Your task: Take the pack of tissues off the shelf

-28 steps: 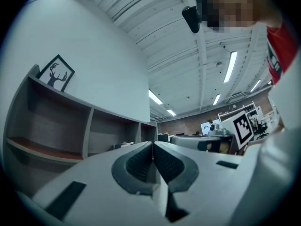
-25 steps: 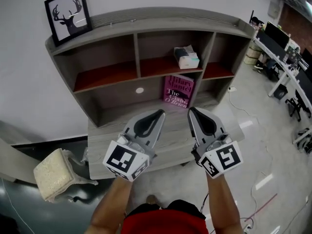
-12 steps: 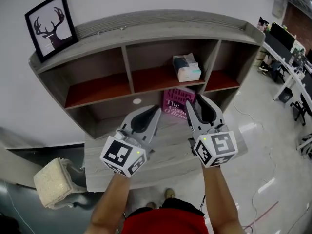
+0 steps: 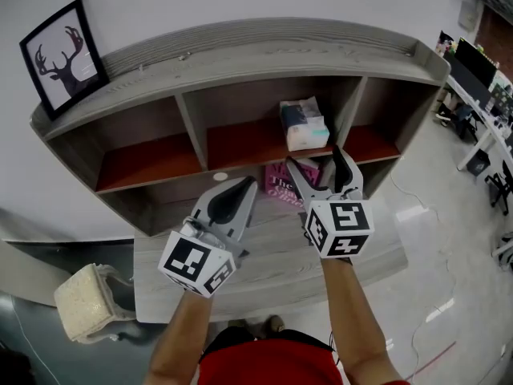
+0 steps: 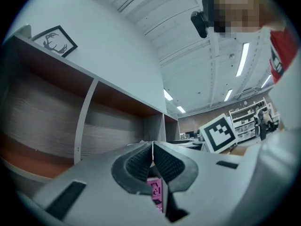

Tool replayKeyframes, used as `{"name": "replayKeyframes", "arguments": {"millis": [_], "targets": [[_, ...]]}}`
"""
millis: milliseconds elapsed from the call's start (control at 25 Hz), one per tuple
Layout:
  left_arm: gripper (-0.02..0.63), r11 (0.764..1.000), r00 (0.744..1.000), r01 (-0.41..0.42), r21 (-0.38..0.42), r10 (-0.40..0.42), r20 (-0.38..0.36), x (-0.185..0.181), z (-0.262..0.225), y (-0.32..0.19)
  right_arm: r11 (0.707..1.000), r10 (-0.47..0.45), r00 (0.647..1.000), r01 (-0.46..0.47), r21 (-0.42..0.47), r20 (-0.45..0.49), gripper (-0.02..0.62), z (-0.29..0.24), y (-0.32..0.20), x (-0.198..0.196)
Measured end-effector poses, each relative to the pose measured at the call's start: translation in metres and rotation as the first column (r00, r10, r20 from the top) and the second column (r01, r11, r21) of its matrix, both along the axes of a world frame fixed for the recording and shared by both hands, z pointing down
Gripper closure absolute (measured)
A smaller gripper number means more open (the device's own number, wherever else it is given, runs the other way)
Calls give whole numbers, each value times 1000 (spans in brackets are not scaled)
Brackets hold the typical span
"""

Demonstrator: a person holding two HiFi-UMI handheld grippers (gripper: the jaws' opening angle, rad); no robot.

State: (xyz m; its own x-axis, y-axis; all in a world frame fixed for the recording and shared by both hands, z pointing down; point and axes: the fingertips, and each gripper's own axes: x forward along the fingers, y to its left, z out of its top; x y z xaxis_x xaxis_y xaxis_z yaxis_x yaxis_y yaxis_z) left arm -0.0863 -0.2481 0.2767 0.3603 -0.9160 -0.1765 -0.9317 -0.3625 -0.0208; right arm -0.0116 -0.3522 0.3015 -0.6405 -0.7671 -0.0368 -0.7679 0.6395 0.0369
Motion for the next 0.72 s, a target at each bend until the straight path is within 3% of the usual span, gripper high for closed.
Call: {"name": "replayKeyframes", "arguments": {"millis": [360,720], "targets": [[595,998,998,-55,-20,55,-11,-22,10,-10,994,82,994,-87,-71,-69,112,15,-49,-22],[595,996,996,-86,-27,85,-41,-35,19,-23,981,125,983,-143,-129,-137,104,33,-77,-29]]}}
